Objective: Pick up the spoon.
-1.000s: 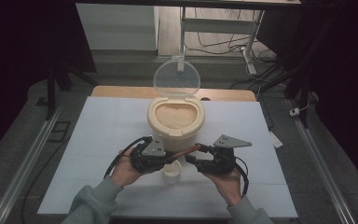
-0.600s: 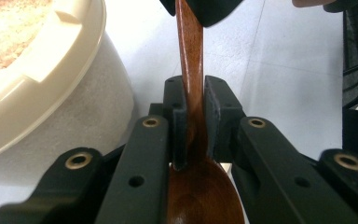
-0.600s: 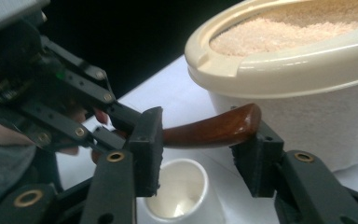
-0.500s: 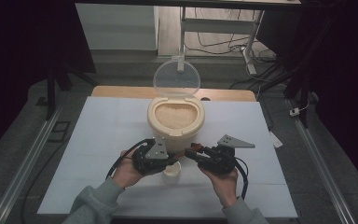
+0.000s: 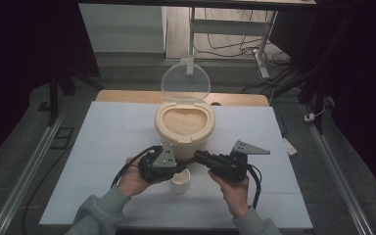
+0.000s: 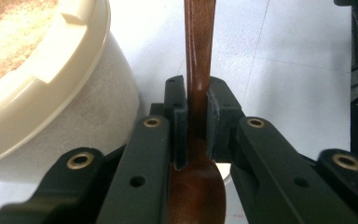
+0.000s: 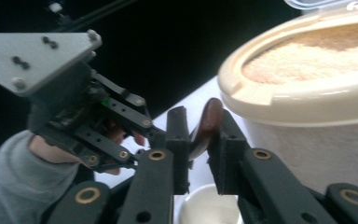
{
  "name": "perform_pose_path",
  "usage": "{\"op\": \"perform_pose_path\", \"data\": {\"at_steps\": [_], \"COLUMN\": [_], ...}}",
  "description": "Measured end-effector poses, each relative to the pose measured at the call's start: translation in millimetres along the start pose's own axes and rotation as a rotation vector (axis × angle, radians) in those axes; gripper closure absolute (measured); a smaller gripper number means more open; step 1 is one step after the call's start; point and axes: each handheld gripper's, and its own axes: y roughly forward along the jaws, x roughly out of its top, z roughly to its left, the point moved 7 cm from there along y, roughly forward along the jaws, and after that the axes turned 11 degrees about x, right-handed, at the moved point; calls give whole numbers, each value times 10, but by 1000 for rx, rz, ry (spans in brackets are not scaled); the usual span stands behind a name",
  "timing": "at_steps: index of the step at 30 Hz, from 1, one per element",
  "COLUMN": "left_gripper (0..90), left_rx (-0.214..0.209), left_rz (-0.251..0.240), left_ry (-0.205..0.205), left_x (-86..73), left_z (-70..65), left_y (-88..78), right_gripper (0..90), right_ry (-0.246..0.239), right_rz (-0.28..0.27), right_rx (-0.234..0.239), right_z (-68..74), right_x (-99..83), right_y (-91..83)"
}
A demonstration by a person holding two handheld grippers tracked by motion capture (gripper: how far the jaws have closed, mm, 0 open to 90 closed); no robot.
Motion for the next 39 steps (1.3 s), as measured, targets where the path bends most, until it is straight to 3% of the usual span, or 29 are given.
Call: {"op": "perform_pose_path", "data": {"at_steps": [7,11,16,20,23,28,39], "left_gripper": [795,761,558,385,321,282,239], "left_rx": [-1,-7,-3,35,45,66,124], "left_rz": [-17,-49,-88,-103,-113,-111,-23], "left_ry": [-6,-50,-126,-171,-222,-272,-359], "left_x": [18,27,20,-31,-101,-257,-907], "left_z": [-9,19,80,128,171,208,275], "left_y": [-16,-44,-110,-169,-208,-285,-429], "right_gripper": [829,830,831,831,831,831,831], "right_ry": [-41,-48,-46,-62,-72,-94,-127], "right_rz": [-8,-30,-59,-80,-101,-126,-159], "right_rx": [23,38,49,52,51,34,-3], "right_z": [52,61,34,15,-5,-26,-45], "right_x": [27,55,115,178,237,327,432], "right_y": [2,-7,-35,-94,-156,-273,-508]}}
